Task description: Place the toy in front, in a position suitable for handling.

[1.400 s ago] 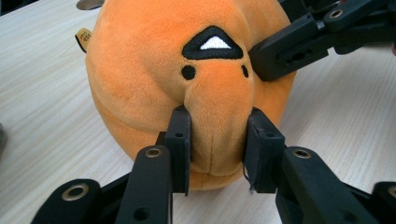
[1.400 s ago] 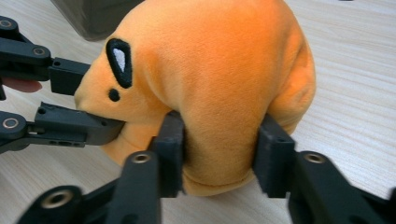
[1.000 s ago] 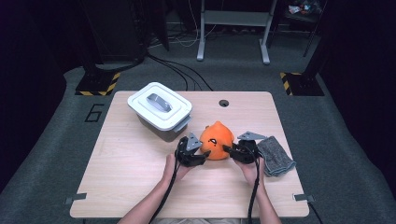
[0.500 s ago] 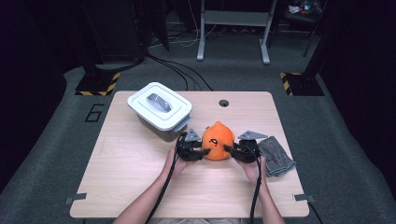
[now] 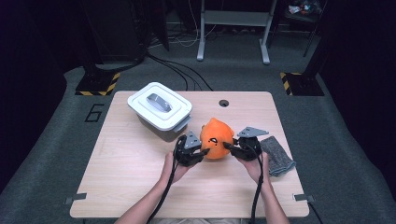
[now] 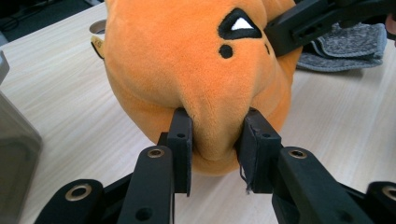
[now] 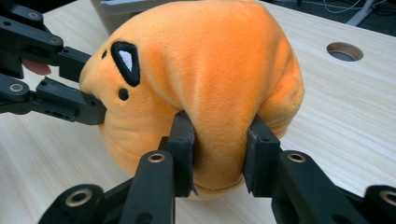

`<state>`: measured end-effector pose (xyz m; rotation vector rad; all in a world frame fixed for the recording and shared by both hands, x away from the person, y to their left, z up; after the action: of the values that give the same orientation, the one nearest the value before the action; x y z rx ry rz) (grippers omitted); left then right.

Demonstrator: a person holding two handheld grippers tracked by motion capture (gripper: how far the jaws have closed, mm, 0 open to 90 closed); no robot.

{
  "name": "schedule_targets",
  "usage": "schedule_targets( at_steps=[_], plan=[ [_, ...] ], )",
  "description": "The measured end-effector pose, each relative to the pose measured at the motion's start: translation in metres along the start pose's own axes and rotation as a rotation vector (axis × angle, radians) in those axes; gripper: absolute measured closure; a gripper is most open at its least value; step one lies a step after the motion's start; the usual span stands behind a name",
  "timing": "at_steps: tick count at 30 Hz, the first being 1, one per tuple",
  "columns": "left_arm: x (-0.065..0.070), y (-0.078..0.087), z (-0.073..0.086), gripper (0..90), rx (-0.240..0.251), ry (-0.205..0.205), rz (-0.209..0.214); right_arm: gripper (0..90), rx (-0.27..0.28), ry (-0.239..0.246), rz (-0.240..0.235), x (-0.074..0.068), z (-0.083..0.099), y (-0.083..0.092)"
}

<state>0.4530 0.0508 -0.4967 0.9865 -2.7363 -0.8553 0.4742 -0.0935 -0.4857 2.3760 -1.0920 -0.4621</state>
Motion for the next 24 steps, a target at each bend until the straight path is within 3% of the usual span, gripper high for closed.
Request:
schedule_targets(
  at_steps=[9,13,16,21,24],
  plan=[
    [0.016,-0.005,0.015,69.0,-0.056,-0.013,-0.005,65.8,-0.085,0.035,-0.008,-0.002,0.009,-0.006],
    [0.019,-0.015,0.025,69.0,-0.078,0.009,0.011,64.7,-0.128,0.029,-0.01,0.003,0.021,-0.016],
    [0.021,-0.018,0.027,69.0,-0.067,0.026,0.015,61.9,-0.128,0.016,-0.011,0.008,0.026,-0.021],
    [0.018,-0.019,0.028,69.0,-0.061,0.049,-0.006,48.2,-0.135,0.003,0.007,0.01,0.026,-0.021],
    [0.015,-0.02,0.028,68.9,-0.051,0.084,-0.012,36.9,-0.125,-0.019,0.027,0.011,0.025,-0.016]
  ],
)
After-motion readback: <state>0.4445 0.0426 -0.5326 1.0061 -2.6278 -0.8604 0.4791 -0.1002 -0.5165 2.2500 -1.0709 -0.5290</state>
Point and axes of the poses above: each handheld gripper's, and its own axes: y roughly backward along the jaws, z roughly out of its underside, x roughly to its right, the point moved 8 cm from there along -y, roughly forward along the jaws, and after that the axes turned 4 degrees about -y, right-handed, at the moved point
